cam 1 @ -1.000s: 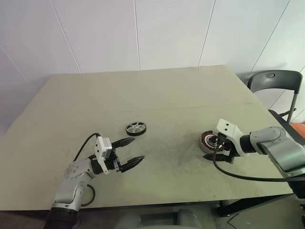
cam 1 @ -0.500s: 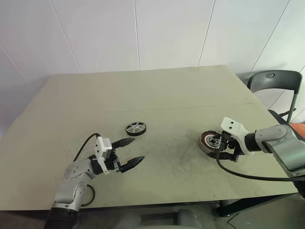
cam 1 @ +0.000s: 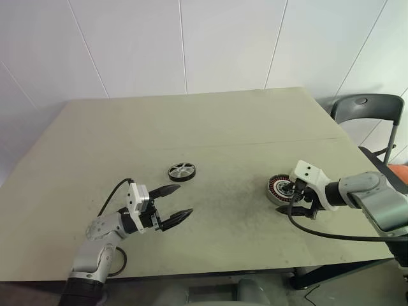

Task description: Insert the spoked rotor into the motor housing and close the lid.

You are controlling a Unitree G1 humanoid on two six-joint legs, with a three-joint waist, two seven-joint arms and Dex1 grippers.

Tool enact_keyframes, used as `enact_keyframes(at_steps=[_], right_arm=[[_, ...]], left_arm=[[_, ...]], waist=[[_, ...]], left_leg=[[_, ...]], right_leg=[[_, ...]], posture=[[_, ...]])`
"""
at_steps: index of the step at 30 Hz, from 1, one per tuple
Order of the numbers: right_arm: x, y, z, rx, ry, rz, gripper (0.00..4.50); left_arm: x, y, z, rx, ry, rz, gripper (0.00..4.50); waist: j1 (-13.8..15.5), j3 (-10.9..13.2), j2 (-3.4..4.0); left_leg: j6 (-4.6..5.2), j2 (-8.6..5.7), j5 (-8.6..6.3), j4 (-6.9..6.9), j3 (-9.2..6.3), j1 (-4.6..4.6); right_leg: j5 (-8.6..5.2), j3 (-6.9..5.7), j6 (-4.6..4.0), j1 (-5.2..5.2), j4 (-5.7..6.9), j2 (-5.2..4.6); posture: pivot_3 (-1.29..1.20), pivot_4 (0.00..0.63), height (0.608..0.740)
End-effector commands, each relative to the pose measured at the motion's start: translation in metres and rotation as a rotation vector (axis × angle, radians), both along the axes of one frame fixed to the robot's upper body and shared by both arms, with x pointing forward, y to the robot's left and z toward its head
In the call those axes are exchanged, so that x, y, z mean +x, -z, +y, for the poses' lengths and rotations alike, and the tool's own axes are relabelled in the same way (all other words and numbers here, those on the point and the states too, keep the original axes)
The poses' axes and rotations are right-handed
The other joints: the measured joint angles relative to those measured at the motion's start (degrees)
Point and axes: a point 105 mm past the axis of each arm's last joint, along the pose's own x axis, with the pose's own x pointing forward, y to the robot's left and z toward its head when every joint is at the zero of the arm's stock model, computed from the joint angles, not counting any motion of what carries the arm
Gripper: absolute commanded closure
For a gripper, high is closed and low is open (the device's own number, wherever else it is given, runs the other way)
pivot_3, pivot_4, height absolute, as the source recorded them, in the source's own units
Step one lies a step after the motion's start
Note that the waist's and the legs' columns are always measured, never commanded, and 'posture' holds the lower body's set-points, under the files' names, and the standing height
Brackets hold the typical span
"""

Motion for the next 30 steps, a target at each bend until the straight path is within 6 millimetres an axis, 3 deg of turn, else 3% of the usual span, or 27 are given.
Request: enact_keyframes(at_steps=[1, 5, 6, 8, 13, 14, 19, 30], right_arm=[[0.002, 0.001, 0.004, 0.003, -0.011, -0.002, 0.02], [0.002, 0.003, 0.006, 0.002, -0.014, 0.007, 0.02], [0.002, 0.004, 0.006, 0.004, -0.014, 0.010, 0.19], [0.003, 0.008, 0.003, -0.008, -0.009, 0.015, 0.59], [0.004, 0.013, -0.002, -0.054, -0.029, 0.023, 2.26], [0.005, 0.013, -0.003, -0.061, -0.033, 0.023, 2.36], [0.008, 0.009, 0.003, -0.064, -0.082, 0.023, 2.36], [0.021, -0.051, 0.059, 0.004, -0.399, -0.094, 2.36]], left_arm=[[0.000, -0.012, 0.002, -0.008, -0.002, -0.050, 0.00], [0.000, -0.013, 0.003, -0.005, -0.006, -0.052, 0.00], [0.000, -0.013, 0.003, -0.005, -0.007, -0.053, 0.00], [0.000, -0.013, 0.003, -0.004, -0.009, -0.054, 0.00], [-0.001, -0.014, 0.004, -0.002, -0.012, -0.058, 0.00], [-0.001, -0.014, 0.004, -0.001, -0.012, -0.059, 0.00], [-0.001, -0.015, 0.004, -0.002, -0.019, -0.062, 0.00], [-0.001, -0.013, 0.004, -0.008, -0.047, -0.059, 0.00]], waist=[[0.0, 0.0, 0.00], [0.0, 0.0, 0.00], [0.0, 0.0, 0.00], [0.0, 0.0, 0.00], [0.0, -0.1, -0.14], [0.0, -0.1, -0.18], [-0.1, -0.1, -0.24], [-0.3, 0.0, -0.11]], left_leg=[[0.00, 0.00, 0.00, 0.00, 0.00, 0.00], [0.00, 0.00, 0.00, 0.00, 0.00, 0.01], [0.00, 0.00, 0.00, 0.00, 0.00, 0.01], [0.00, 0.00, 0.00, 0.00, 0.00, 0.01], [0.00, 0.00, 0.00, -0.01, 0.00, 0.02], [0.00, 0.01, 0.00, -0.01, -0.01, 0.03], [0.00, 0.04, 0.00, 0.03, 0.09, 0.10], [0.05, 0.45, -0.06, -0.07, 0.80, 0.05]], right_leg=[[0.00, 0.00, 0.00, 0.00, 0.00, 0.00], [0.00, 0.00, 0.00, 0.00, 0.00, 0.00], [0.00, 0.00, 0.00, 0.00, 0.00, 0.00], [0.00, 0.00, 0.00, 0.01, 0.00, 0.00], [0.00, 0.00, -0.01, 0.01, 0.00, 0.00], [0.00, -0.01, 0.00, 0.02, 0.00, 0.00], [-0.02, 0.00, -0.02, 0.11, 0.00, 0.00], [0.21, 0.01, -0.07, -0.35, 0.01, 0.00]], posture=[[0.00, 0.000, 0.740], [0.00, 0.000, 0.740], [0.00, 0.000, 0.740], [0.00, 0.000, 0.740], [0.00, 0.000, 0.740], [0.00, 0.000, 0.740], [0.00, 0.000, 0.740], [0.00, 0.000, 0.740]])
